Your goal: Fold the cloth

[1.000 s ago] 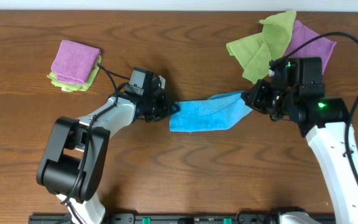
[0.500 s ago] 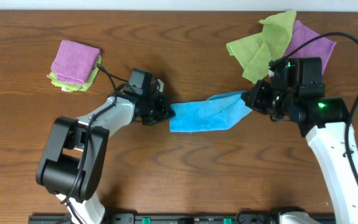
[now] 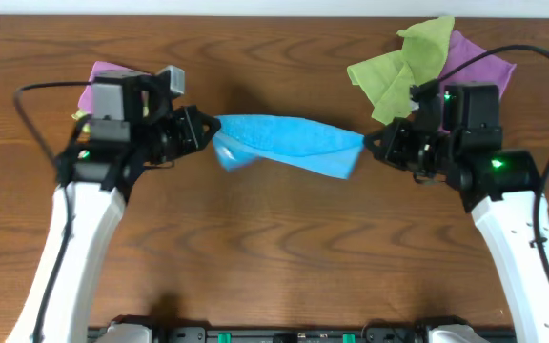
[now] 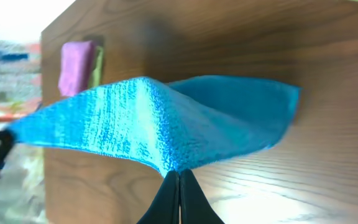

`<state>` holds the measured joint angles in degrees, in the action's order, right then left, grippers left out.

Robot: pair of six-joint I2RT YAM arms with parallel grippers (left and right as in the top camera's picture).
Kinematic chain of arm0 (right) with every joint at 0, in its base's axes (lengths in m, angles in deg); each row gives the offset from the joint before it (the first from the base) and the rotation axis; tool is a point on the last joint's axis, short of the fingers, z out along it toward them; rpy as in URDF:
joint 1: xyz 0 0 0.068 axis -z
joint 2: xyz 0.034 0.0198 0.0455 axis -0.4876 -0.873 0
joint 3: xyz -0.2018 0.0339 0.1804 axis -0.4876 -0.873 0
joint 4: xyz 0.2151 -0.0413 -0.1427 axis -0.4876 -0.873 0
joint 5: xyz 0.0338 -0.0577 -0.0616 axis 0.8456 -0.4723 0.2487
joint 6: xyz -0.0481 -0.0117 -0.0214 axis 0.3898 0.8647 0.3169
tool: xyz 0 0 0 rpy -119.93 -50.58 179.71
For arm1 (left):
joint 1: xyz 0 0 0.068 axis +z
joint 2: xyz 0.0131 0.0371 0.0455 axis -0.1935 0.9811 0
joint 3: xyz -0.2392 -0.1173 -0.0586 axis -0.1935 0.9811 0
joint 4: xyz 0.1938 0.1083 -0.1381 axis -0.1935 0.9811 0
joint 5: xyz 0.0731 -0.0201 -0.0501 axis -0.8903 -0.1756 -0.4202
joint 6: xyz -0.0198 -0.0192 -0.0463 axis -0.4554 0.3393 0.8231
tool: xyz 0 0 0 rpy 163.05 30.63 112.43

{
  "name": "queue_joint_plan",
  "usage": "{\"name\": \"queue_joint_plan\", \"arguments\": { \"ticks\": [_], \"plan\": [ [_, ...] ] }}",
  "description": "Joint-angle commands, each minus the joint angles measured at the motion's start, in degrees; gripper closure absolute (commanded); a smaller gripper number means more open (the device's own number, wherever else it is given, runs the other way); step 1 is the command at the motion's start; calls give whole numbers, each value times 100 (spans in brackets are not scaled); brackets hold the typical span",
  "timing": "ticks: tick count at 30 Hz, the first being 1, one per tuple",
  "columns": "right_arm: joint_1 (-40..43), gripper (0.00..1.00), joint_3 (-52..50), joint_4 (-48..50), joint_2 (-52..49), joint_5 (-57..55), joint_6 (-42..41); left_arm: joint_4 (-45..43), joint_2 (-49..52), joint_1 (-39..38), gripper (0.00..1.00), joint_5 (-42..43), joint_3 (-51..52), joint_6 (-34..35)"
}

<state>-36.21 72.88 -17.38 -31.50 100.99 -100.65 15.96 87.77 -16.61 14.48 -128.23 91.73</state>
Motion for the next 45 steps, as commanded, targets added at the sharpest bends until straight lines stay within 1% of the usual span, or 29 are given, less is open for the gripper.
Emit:
{"name": "queue_joint_plan", "arguments": {
  "ticks": [1,5,8,13,21,28,35,38,41,43,45],
  "plan": [
    [-339,99,125,142,90,387,-249,420,-267,20,94,70,-442,-402],
    [-789,98,125,557,90,387,-601,1104,-485,20,94,17,-839,-555],
    [-935,98,127,863,90,380,-831,1399,-577,20,94,-247,-935,-570],
    [-940,99,127,1016,90,326,-935,1508,-595,22,94,-501,-935,-614],
    [-907,98,127,1320,68,-122,-938,1082,-511,26,94,-848,-935,-614],
    [-761,98,127,1908,-256,-310,-935,570,55,24,95,-824,-935,-614],
    [-529,98,240,2824,-835,-304,-1099,-267,688,83,94,-769,-938,-538],
    [-466,98,455,2839,-988,-232,-1126,-426,798,227,94,-505,-942,-479],
    [-461,98,612,2608,-968,63,-1097,-144,761,369,94,-24,-942,-481],
    [-461,98,767,2015,-911,170,-981,280,664,400,94,256,-942,-485],
    [-468,98,887,1305,-835,164,-811,776,538,400,94,284,-942,-516]
  ]
}}
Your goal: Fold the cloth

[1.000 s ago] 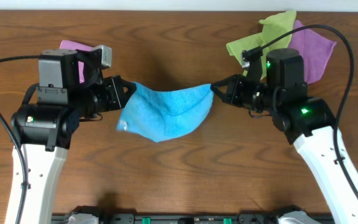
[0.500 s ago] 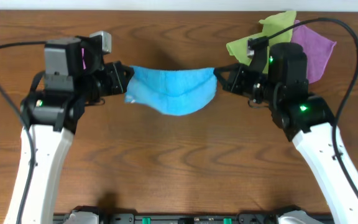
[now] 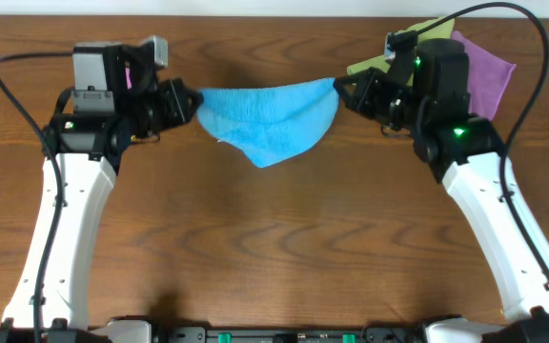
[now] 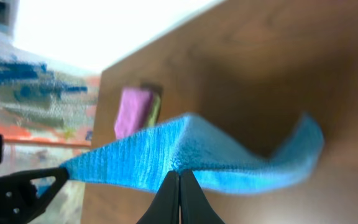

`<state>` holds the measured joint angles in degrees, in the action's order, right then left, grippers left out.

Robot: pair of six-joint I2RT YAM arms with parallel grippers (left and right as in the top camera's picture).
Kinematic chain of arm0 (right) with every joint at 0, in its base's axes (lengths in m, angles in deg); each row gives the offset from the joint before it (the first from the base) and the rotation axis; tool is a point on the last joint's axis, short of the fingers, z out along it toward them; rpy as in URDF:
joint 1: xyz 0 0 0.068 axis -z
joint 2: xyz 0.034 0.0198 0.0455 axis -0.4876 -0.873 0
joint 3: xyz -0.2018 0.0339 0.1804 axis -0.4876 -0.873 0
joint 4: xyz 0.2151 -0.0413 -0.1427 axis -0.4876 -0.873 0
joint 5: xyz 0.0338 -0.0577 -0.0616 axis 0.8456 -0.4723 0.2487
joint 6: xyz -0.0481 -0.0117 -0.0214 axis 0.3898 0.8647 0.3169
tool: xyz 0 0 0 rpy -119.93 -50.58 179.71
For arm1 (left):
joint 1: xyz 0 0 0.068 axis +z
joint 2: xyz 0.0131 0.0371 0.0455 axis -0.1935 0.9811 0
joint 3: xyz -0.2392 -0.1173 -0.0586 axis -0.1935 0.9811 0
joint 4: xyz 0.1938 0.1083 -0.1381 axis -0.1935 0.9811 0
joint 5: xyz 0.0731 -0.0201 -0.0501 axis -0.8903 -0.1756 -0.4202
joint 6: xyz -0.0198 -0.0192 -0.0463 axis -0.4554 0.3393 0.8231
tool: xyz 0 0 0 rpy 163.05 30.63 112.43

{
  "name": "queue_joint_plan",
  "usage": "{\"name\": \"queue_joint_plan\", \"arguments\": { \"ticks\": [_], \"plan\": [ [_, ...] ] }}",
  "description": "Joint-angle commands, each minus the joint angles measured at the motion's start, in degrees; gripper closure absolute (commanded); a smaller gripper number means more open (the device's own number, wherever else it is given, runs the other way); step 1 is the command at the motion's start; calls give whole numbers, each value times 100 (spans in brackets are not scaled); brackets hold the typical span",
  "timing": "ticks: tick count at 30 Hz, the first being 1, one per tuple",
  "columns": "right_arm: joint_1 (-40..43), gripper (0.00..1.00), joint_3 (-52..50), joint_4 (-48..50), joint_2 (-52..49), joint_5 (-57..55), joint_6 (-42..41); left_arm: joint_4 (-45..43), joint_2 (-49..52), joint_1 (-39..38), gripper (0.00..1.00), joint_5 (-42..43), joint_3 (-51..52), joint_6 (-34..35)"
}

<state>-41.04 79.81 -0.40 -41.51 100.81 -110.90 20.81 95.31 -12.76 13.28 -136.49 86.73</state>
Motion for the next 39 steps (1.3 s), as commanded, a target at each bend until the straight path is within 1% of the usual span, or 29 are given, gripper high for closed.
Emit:
{"name": "queue_joint_plan", "arguments": {
  "ticks": [1,7,11,14,15,16,17,18,19,20,22,27,28,30,31,32,33,34,35,36,37,38,39],
  "plan": [
    [15,98,234,-767,210,184,321,584,-291,13,95,402,-116,-90],
    [-48,99,245,-2634,485,-7,837,2140,-649,9,94,317,-116,-387],
    [-151,98,245,-3410,592,-356,984,3010,-761,7,94,-74,-114,-481],
    [-212,99,245,-3803,643,-354,1128,3624,-758,4,94,-125,-114,-662],
    [-219,78,245,-3976,643,-354,1165,3840,-761,4,90,-129,-114,-704],
    [-216,52,245,-4157,643,-354,1169,4046,-761,4,79,-129,-114,-728],
    [-216,42,245,-4299,643,-352,1180,4210,-761,4,73,-125,-114,-787],
    [-216,38,245,-4441,643,-354,1279,4350,-761,4,64,-127,-114,-855],
    [-216,32,245,-4568,647,-354,1373,4457,-761,4,45,-125,-114,-909],
    [-216,31,245,-4651,649,-356,1414,4566,-761,4,36,-127,-114,-914],
    [-214,31,245,-4739,651,-356,1528,4745,-761,4,36,-127,-114,-1010],
    [-214,33,245,-4660,673,-363,1558,4784,-761,4,37,-131,-114,-1180],
    [-214,34,245,-4544,673,-365,1565,4684,-761,4,40,-214,-114,-1274],
    [-221,34,245,-4330,673,-424,1718,4435,-761,4,40,-584,-114,-1272],
    [-236,37,245,-4192,673,-494,1823,4264,-761,4,40,-815,-114,-1272],
    [-271,45,243,-4063,671,-608,1897,4050,-761,4,41,-1067,-105,-1272],
    [-304,55,238,-3978,667,-684,1961,3875,-761,4,45,-1222,-94,-1272],
    [-363,75,234,-3869,660,-778,2061,3685,-758,4,51,-1311,-70,-1270],
    [-420,98,234,-3786,656,-892,2170,3488,-754,4,66,-1311,-24,-1268],
    [-476,98,234,-3724,638,-1038,2262,3327,-748,4,78,-1309,26,-1244],
    [-525,98,234,-3681,627,-1182,2306,3139,-728,2,89,-1309,107,-1165],
    [-566,99,234,-3659,599,-1366,2304,2966,-702,2,94,-1309,210,-1067],
    [-603,98,234,-3648,573,-1508,2304,2741,-656,2,94,-1309,382,-962]
  ]
}}
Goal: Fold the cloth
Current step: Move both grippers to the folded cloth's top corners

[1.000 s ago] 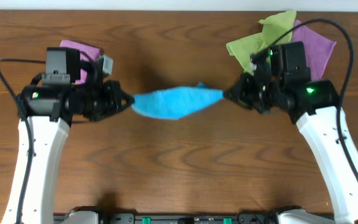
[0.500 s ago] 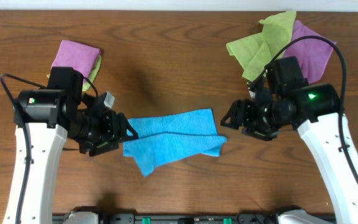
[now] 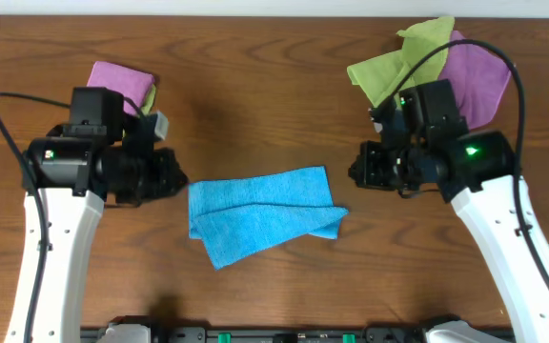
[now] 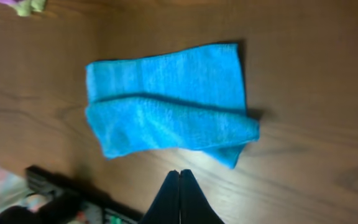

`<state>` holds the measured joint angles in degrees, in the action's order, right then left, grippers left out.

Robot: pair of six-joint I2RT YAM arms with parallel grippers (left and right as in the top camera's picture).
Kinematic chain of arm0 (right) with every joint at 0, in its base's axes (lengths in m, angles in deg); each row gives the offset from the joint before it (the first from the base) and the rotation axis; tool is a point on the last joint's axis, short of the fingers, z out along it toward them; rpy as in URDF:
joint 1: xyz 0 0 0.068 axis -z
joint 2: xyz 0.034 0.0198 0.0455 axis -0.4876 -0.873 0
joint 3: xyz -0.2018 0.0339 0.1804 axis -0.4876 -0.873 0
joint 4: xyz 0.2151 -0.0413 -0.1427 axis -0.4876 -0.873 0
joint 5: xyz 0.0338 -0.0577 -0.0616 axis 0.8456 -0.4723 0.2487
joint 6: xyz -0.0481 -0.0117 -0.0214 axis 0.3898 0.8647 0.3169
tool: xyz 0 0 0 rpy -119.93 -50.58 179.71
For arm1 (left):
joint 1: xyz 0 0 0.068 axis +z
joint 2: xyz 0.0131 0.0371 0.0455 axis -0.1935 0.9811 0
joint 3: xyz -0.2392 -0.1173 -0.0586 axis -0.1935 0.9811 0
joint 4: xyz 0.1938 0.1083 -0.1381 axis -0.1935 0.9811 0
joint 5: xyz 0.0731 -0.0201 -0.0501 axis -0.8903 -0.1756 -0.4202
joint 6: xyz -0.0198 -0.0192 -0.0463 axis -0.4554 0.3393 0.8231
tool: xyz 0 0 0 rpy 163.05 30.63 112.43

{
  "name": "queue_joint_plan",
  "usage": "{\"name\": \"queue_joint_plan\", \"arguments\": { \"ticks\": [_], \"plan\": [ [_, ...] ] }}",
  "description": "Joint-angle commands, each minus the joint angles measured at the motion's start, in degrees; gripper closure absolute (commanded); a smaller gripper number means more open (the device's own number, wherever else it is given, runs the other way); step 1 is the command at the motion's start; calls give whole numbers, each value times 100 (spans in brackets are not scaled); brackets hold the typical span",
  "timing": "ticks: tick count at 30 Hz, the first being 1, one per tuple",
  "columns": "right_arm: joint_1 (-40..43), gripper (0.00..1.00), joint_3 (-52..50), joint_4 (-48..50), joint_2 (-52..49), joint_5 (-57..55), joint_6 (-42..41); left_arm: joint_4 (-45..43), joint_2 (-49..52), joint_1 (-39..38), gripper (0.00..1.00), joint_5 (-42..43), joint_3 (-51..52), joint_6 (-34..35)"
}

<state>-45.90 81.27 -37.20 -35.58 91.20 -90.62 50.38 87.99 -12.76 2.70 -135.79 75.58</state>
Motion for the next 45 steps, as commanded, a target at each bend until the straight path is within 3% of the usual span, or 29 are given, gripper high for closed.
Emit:
{"name": "queue_joint_plan", "arguments": {
  "ticks": [1,8,14,21,28,45],
  "plan": [
    [-122,99,85,35,-42,-599,275,-376,125,0,94,-251,448,221],
    [-122,99,50,57,-83,-643,581,-1606,688,-267,94,-210,1497,470],
    [-127,99,-243,251,-83,-660,922,-2297,1346,-756,94,-463,1676,761],
    [-157,99,-1292,1770,-258,-586,916,-2500,1985,-1113,94,-955,1676,1298],
    [-608,98,-1388,2887,-1270,-529,866,-2509,2031,-1117,94,-1497,1676,1580],
    [-909,98,-1390,3086,-2365,-597,831,-2728,2441,-1117,94,-1945,1941,1696]
  ]
}}
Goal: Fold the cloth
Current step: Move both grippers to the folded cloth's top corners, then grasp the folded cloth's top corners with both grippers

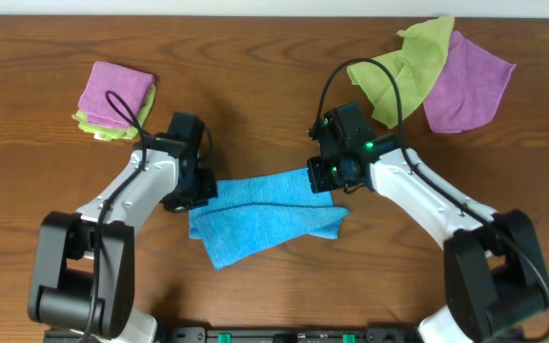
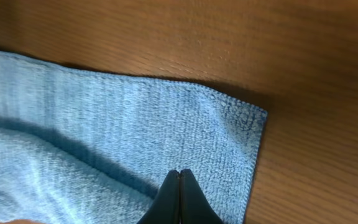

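Note:
The blue cloth (image 1: 265, 214) lies on the table near the front middle, folded over itself with a crease running lengthwise. My right gripper (image 1: 318, 178) is at the cloth's far right corner. In the right wrist view its fingers (image 2: 179, 172) are shut, tips together, low over the blue cloth (image 2: 104, 124) just inside its right edge. Nothing shows pinched between them. My left gripper (image 1: 198, 193) is at the cloth's left edge, and its jaws are hidden under the wrist.
A folded pink cloth (image 1: 114, 90) sits on a green one at the back left. A loose green cloth (image 1: 398, 67) and a purple cloth (image 1: 470, 81) lie at the back right. The wooden table (image 1: 255, 76) runs past all of them.
Both grippers stood apart from the cloth's ends; now the left is at its left edge and the right over its far right corner. The cloth lies as before.
The cloth first hung stretched and twisted between both grippers. Then it was held taut farther back, sagging in the middle. After that it lay folded on the table with both grippers off it. Now both grippers are back at its edges.

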`<state>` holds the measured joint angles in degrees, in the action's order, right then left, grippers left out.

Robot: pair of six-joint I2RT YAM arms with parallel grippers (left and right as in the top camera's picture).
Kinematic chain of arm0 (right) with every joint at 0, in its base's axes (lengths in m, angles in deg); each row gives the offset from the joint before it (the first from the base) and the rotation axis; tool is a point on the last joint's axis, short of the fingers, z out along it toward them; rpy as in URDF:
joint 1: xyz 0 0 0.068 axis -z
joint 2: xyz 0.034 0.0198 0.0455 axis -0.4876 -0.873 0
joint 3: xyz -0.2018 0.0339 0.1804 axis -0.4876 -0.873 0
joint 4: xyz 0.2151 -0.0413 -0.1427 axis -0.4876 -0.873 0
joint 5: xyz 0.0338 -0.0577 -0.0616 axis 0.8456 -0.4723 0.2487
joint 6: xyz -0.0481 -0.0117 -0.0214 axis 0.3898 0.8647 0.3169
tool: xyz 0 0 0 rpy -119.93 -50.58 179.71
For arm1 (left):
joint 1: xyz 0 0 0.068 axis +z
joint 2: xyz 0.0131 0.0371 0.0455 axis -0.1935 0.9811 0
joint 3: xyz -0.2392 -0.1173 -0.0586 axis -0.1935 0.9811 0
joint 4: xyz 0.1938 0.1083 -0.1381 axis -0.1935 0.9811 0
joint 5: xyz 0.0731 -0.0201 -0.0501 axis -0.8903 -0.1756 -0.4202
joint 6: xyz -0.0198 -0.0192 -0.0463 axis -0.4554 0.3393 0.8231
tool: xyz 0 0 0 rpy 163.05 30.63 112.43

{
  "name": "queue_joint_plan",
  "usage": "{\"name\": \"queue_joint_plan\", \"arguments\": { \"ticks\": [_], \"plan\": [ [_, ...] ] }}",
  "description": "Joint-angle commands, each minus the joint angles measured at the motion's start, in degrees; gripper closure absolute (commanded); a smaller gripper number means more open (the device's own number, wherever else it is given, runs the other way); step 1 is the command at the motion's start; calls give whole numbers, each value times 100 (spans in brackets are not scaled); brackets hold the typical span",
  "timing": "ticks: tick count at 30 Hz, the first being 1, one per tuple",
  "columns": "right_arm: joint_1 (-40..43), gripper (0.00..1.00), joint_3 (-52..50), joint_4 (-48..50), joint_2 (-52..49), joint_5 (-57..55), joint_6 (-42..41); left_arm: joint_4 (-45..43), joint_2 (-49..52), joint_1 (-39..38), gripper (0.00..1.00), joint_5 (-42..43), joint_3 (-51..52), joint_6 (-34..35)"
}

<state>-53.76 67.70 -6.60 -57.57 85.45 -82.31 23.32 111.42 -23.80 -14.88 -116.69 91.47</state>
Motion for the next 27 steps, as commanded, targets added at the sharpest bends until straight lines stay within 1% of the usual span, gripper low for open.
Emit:
{"name": "queue_joint_plan", "arguments": {
  "ticks": [1,9,14,18,22,27],
  "plan": [
    [-142,99,-33,48,-212,-28,0,-46,109,-13,94,-214,31,111],
    [-203,98,-33,164,-503,-114,-2,-203,149,-11,94,-564,31,149],
    [-210,98,-35,166,-634,-125,-4,-282,149,-13,95,-579,31,151],
    [-210,98,-39,153,-649,-129,-2,-299,149,-13,94,-807,66,151],
    [-210,98,-46,153,-684,-201,-2,-479,151,-15,94,-782,199,151],
    [-210,99,-46,144,-782,-236,-2,-848,151,-15,94,-557,468,153]
  ]
}}
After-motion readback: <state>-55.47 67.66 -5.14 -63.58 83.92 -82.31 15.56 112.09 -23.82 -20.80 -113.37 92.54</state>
